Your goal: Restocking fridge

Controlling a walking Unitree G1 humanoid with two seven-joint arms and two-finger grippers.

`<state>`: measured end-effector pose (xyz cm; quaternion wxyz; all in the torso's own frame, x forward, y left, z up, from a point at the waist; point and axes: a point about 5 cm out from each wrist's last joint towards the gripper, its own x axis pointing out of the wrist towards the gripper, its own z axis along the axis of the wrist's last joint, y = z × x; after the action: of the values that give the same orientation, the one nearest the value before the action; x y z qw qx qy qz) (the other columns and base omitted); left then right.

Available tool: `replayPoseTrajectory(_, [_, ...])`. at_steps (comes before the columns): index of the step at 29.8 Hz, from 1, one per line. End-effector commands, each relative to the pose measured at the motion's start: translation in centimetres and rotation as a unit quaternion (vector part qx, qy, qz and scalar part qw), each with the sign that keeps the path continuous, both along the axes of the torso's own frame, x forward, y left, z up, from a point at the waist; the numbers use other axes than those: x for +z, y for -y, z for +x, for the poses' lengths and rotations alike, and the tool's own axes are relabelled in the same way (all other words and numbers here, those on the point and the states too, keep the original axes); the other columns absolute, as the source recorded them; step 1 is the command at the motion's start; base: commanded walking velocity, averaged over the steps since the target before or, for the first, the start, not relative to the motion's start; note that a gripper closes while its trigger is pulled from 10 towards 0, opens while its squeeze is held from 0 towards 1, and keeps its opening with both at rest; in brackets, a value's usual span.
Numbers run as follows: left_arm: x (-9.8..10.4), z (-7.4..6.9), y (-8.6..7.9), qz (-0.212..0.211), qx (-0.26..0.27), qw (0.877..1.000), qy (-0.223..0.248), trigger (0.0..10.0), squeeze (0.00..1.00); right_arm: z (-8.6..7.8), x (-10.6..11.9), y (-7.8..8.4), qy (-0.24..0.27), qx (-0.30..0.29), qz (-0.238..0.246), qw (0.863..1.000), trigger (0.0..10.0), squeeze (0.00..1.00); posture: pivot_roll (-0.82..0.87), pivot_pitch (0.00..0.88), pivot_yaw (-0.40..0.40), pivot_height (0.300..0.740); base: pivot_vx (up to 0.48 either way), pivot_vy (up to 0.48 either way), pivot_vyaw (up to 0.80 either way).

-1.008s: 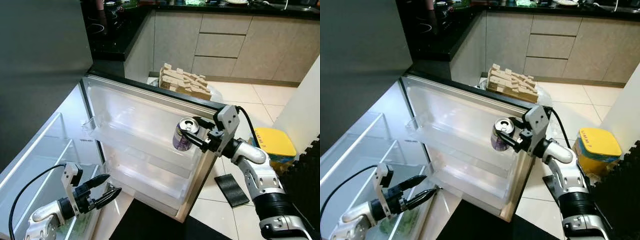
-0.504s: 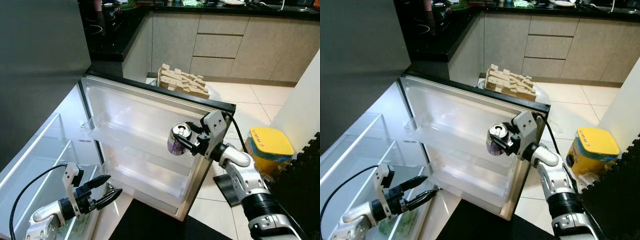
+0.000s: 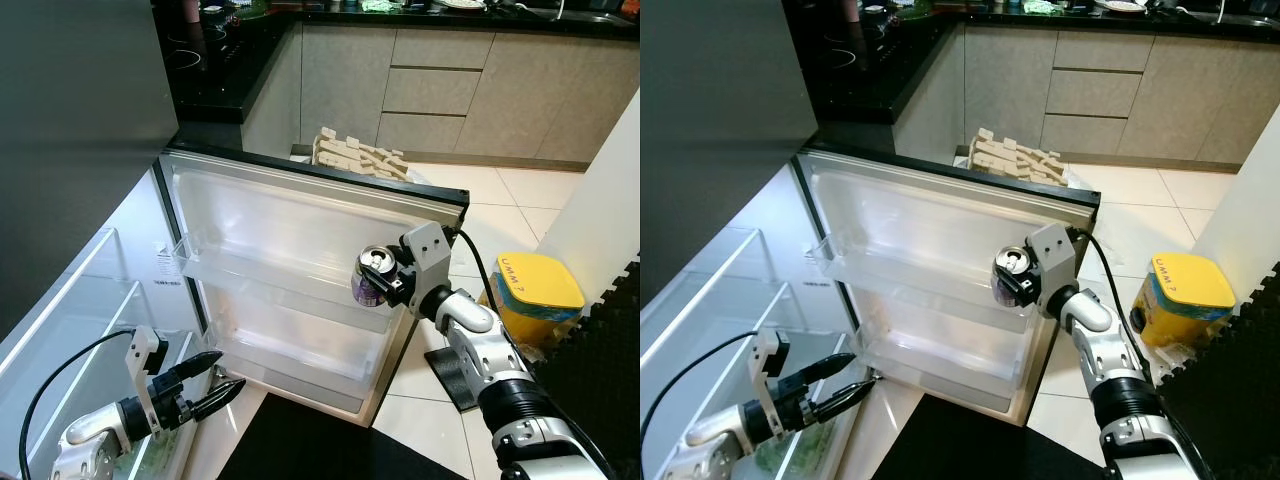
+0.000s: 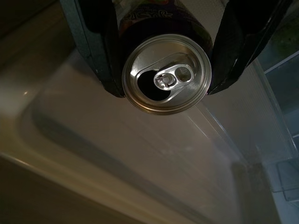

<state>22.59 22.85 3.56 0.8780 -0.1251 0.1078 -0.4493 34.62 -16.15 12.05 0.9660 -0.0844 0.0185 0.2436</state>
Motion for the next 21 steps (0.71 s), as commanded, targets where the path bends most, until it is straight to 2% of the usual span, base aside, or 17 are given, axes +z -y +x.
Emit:
replayPoseTrajectory(1, [-0.1,-0.1,0.4,-0.008,-0.002,1.000,-0.001,10.0,0.00,0.1,-0.3,0.3,-0.004,-0.014,0.003,1.000,10.0,0.00,-0.05,0.000,-0.020,0.740,0.000,0.000,0.00])
replayPoseTrajectory(4, [-0.1,-0.1,0.4,-0.009,-0.002,1.000,-0.001,10.0,0.00,0.2,-0.3,0.3,-0.006,-0.015,0.009,1.000,10.0,0.03,-0.05,0.000,-0.021,0.740,0.000,0.000,0.00])
replayPoseTrajectory(5, [0.0,-0.1,0.5,-0.009,-0.003,1.000,-0.001,10.0,0.00,0.2,-0.3,0.3,-0.006,-0.015,0.014,1.000,10.0,0.96,-0.05,0.000,-0.021,0.740,0.000,0.000,0.00])
replayPoseTrajectory(6, [0.0,-0.1,0.5,-0.010,-0.003,1.000,-0.001,10.0,0.00,0.2,-0.3,0.3,-0.005,-0.019,0.016,1.000,10.0,0.96,-0.05,0.000,-0.021,0.740,0.000,0.000,0.00])
replayPoseTrajectory(8, [0.0,-0.1,0.5,-0.010,-0.004,1.000,-0.001,10.0,0.00,0.3,-0.2,0.4,-0.003,-0.024,0.018,1.000,10.0,0.94,-0.05,0.000,-0.021,0.740,0.000,0.000,0.00])
replayPoseTrajectory(9, [0.0,-0.1,0.5,-0.010,-0.004,1.000,-0.001,10.0,0.00,0.3,-0.1,0.4,-0.001,-0.025,0.024,0.999,10.0,0.69,-0.05,0.000,-0.021,0.740,0.000,0.000,0.00])
replayPoseTrajectory(10, [0.0,-0.1,0.5,-0.010,-0.004,1.000,-0.001,10.0,0.00,0.3,-0.1,0.4,-0.001,-0.025,0.024,0.999,10.0,0.69,-0.05,0.000,-0.021,0.740,0.000,0.000,0.00])
replayPoseTrajectory(11, [0.0,-0.1,0.5,-0.011,-0.004,1.000,-0.001,10.0,0.00,0.3,0.1,0.4,0.002,-0.024,0.031,0.999,10.0,0.41,-0.05,0.000,-0.019,0.740,0.000,0.000,0.00])
replayPoseTrajectory(12, [0.0,0.0,0.5,-0.011,-0.005,1.000,-0.001,10.0,0.00,0.4,0.3,0.4,0.007,-0.021,0.036,0.999,10.0,0.00,-0.05,0.000,-0.019,0.740,0.000,0.000,0.00])
replayPoseTrajectory(21, [0.1,0.0,0.5,-0.011,-0.006,1.000,-0.001,10.0,0.00,0.2,2.2,0.2,0.056,0.015,0.084,0.995,10.0,0.00,-0.05,0.000,-0.019,0.740,0.000,0.000,0.00])
